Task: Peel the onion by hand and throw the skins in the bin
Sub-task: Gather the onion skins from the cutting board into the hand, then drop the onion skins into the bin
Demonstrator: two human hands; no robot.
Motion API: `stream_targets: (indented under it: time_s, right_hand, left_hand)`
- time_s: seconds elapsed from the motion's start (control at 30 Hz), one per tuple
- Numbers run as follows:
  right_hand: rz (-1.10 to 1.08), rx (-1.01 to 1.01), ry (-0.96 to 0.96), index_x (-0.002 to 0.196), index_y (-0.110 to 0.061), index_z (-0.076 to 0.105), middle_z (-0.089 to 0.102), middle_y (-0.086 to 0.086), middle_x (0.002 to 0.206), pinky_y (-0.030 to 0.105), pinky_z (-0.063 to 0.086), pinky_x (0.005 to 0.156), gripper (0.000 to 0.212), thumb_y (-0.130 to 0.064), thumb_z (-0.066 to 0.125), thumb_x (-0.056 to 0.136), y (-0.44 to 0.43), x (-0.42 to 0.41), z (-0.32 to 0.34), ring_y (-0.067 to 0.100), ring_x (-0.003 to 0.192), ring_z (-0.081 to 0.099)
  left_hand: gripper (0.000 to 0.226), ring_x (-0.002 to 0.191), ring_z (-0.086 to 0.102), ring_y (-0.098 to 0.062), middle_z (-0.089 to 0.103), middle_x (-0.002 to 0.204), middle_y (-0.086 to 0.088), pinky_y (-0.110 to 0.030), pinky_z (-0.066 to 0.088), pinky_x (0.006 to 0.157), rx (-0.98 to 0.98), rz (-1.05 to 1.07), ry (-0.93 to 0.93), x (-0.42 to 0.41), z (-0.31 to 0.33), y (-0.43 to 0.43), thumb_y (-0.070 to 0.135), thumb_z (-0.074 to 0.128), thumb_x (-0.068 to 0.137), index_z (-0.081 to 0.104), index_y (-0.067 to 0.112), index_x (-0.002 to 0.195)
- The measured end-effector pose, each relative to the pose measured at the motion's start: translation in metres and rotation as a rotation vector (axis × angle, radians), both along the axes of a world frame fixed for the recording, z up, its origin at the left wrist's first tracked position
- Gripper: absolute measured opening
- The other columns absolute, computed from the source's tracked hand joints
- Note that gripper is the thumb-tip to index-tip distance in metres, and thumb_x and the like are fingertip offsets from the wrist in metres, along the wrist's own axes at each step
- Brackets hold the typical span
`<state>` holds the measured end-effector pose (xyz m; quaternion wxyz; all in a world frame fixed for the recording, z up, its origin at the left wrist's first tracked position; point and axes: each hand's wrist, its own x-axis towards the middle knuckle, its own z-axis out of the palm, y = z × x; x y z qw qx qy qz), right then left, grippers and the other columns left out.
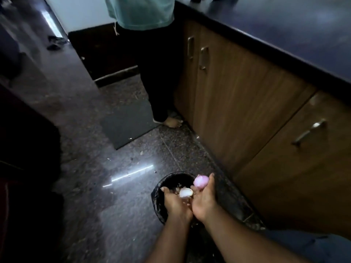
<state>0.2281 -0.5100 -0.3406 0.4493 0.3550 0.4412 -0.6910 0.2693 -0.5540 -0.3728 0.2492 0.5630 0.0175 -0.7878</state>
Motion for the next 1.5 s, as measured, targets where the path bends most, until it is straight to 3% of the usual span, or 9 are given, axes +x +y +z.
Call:
stream_targets:
  time_s: [0.1,0.27,0.4,0.53,0.83,1.03,1.23,1.4,1.5]
  right_hand:
    - [0.029,-0.018,0.017,0.141,0.000,0.053,0.059,0.025,0.128,0.044,0.044,0.088,0.088,-0.072,0.027,0.098,0.000,-0.002,-0.011,0.040,0.120,0.059]
    - [0.022,0.028,0.086,0.141,-0.018,0.056,0.053,0.018,0.149,0.038,0.042,0.065,0.076,-0.074,0.030,0.097,0.006,-0.006,-0.017,0.019,0.084,0.057]
    - [0.021,-0.033,0.111,0.123,-0.021,0.068,0.061,0.013,0.138,0.036,0.046,0.068,0.071,-0.076,0.036,0.094,0.013,-0.007,-0.011,0.022,0.089,0.061]
    - [0.041,-0.040,0.227,0.106,-0.023,0.076,0.077,0.008,0.107,0.039,0.058,0.081,0.069,-0.081,0.044,0.088,0.013,-0.004,0.002,0.029,0.095,0.073]
    - [-0.021,-0.107,0.661,0.066,-0.015,0.061,0.067,-0.002,0.058,0.028,0.052,0.067,0.053,-0.062,0.048,0.087,0.081,-0.036,0.104,0.009,0.055,0.062]
    - [-0.235,0.127,1.157,0.084,-0.013,0.069,0.074,0.011,0.093,0.037,0.054,0.093,0.072,-0.083,0.055,0.078,0.255,-0.081,0.204,0.021,0.089,0.067]
    - [-0.459,0.476,1.370,0.119,0.004,0.067,0.070,0.029,0.124,0.056,0.048,0.109,0.103,-0.089,0.052,0.077,0.458,-0.101,0.291,0.042,0.118,0.066]
    - [-0.613,0.559,1.220,0.100,-0.009,0.071,0.075,0.025,0.102,0.030,0.056,0.069,0.063,-0.068,0.048,0.096,0.584,-0.137,0.314,0.034,0.094,0.067]
    - [-0.679,0.502,1.147,0.092,-0.016,0.069,0.071,0.005,0.090,0.031,0.052,0.078,0.051,-0.061,0.047,0.101,0.613,-0.154,0.310,0.020,0.086,0.065]
  left_hand:
    - [0.092,0.102,0.074,-0.048,0.072,0.118,-0.033,-0.053,0.064,0.079,-0.047,-0.082,-0.014,0.001,-0.040,-0.003,0.082,0.040,0.093,0.060,0.002,0.134]
    - [0.050,0.122,0.068,-0.034,0.071,0.136,-0.010,-0.057,0.058,0.101,-0.278,0.041,-0.263,-0.014,-0.041,-0.004,0.056,0.045,0.106,0.063,0.024,0.140]
    - [0.027,0.098,0.075,-0.029,0.082,0.079,0.014,-0.069,0.041,0.115,-0.564,-0.102,-0.549,-0.018,-0.023,0.000,0.034,0.053,0.102,0.080,0.038,0.100]
    - [0.054,0.157,0.034,-0.024,0.059,0.153,0.004,-0.048,0.000,0.132,-0.730,-0.274,-0.703,-0.021,0.016,-0.002,0.007,0.059,0.095,0.062,0.035,0.141]
    - [0.040,0.127,0.061,-0.036,0.063,0.130,-0.022,-0.043,0.046,0.110,-1.005,-0.247,-0.203,-0.065,0.132,0.090,-0.008,0.052,0.100,0.054,0.011,0.136]
    - [0.031,0.078,0.067,0.008,0.068,0.104,-0.006,-0.008,0.054,0.075,-1.278,-0.440,0.324,-0.103,0.254,0.259,-0.005,0.049,0.104,0.062,0.021,0.112]
    - [0.024,0.098,0.069,-0.015,0.072,0.104,-0.002,-0.030,0.056,0.090,-1.372,-0.755,0.830,-0.135,0.317,0.421,0.031,0.044,0.105,0.060,0.019,0.118]
    - [0.062,0.130,0.061,-0.018,0.067,0.135,-0.001,-0.039,0.046,0.115,-1.405,-1.271,0.868,-0.177,0.328,0.504,0.070,0.030,0.099,0.059,0.026,0.133]
    - [0.078,0.152,0.040,-0.016,0.049,0.161,0.003,-0.043,0.028,0.128,-1.255,-1.427,0.810,-0.200,0.332,0.532,0.074,0.020,0.102,0.045,0.024,0.156]
